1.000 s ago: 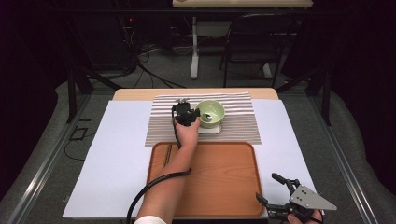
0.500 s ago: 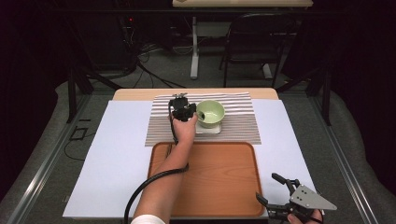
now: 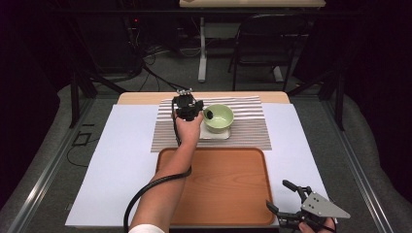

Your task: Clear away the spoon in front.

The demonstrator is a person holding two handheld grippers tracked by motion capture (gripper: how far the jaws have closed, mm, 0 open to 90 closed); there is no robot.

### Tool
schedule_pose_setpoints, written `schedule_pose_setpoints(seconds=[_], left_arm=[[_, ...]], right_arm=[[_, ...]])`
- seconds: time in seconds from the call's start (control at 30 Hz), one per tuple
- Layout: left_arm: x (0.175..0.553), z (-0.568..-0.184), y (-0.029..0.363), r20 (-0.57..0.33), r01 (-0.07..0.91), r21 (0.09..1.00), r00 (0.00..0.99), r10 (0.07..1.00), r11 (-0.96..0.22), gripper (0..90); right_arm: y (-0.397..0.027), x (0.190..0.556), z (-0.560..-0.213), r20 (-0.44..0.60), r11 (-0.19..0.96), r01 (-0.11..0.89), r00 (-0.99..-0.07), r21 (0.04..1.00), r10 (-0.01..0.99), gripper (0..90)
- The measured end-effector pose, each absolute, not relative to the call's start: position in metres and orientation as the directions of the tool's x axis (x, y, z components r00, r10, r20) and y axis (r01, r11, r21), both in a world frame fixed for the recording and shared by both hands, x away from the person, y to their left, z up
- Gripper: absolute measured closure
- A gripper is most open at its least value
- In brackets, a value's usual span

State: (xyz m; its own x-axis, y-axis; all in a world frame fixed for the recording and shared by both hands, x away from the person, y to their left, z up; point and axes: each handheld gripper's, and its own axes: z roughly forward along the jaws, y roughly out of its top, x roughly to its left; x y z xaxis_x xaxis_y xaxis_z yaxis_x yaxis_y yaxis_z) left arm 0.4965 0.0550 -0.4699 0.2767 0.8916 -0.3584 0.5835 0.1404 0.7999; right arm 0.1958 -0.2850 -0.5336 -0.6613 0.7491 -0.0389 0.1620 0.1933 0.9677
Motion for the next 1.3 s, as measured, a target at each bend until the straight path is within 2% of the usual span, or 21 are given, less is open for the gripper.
schedule_pose_setpoints(seconds=[1.3], left_arm=[[0.455, -0.425, 0.086, -0.331, 0.576, 0.814, 0.356, 0.874, 0.074, 88.9]], right_arm=[[-0.284, 0.196, -0.534, -0.048, 0.199, 0.157, -0.658, 0.967, 0.751, 15.3]])
